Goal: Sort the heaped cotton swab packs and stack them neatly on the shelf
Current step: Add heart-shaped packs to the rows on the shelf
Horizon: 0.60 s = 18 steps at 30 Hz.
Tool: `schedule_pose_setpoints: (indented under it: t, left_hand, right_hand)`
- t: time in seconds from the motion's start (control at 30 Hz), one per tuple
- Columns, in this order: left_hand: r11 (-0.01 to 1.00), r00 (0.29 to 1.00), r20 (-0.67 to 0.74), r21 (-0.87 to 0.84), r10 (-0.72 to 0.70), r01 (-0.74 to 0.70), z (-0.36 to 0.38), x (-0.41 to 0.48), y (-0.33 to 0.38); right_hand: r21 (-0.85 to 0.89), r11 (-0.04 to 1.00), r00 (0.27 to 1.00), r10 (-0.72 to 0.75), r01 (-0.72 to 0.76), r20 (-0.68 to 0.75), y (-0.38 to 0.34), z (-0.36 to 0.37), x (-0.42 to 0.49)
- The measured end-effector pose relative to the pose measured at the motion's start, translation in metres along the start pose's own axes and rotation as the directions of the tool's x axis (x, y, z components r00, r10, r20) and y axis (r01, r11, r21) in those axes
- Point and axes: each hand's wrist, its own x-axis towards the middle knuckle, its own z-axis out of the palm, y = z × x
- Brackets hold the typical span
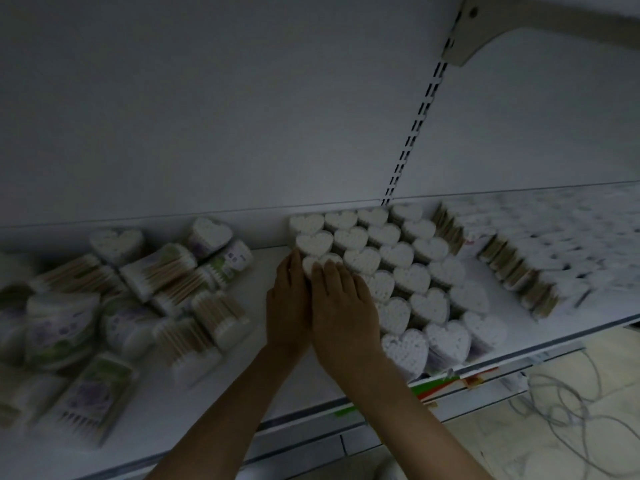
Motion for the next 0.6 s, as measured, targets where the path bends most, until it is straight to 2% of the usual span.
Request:
schedule_pose_setpoints:
  t: [0.17, 0.43, 0.6]
  left_hand:
    - [0.999, 1.0, -0.019, 0.034, 0.016, -0.015, 0.002, 0.001, -0.003]
    - [1.0, 0.999, -0.027, -0.002, 0.027, -0.027, 0.004, 0.005, -0.007]
    - [0.998, 1.0, -0.024, -0.062, 0.015, -0.016, 0.003, 0.002, -0.003]
  right_hand:
    - [0.022, 1.0, 0.998, -0.008, 0.009, -0.064, 0.002, 0.004, 0.0]
    - [-0.015, 1.0, 0.999, 0.003, -0.004, -0.041, 0.005, 0.008, 0.001]
    - [-0.009, 0.999, 0.999, -0.046, 0.046, 0.008, 0.006, -0.002, 0.009]
